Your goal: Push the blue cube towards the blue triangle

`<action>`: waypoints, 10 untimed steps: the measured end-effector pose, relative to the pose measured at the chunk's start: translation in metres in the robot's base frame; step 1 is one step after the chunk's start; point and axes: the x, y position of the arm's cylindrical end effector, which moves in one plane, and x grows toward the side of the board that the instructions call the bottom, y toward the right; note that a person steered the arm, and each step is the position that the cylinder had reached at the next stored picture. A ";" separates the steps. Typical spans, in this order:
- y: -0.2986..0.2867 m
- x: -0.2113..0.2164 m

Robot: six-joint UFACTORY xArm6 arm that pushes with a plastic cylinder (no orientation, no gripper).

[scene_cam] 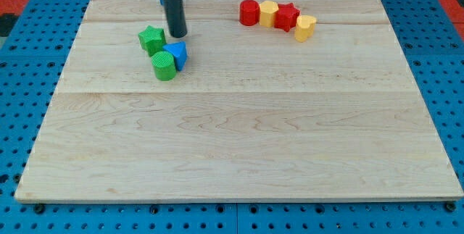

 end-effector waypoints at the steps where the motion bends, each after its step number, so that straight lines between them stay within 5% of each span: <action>1: 0.013 -0.059; 3: -0.002 -0.103; 5: -0.114 -0.019; 6: -0.204 -0.018; 7: -0.211 -0.103; 10: -0.044 -0.073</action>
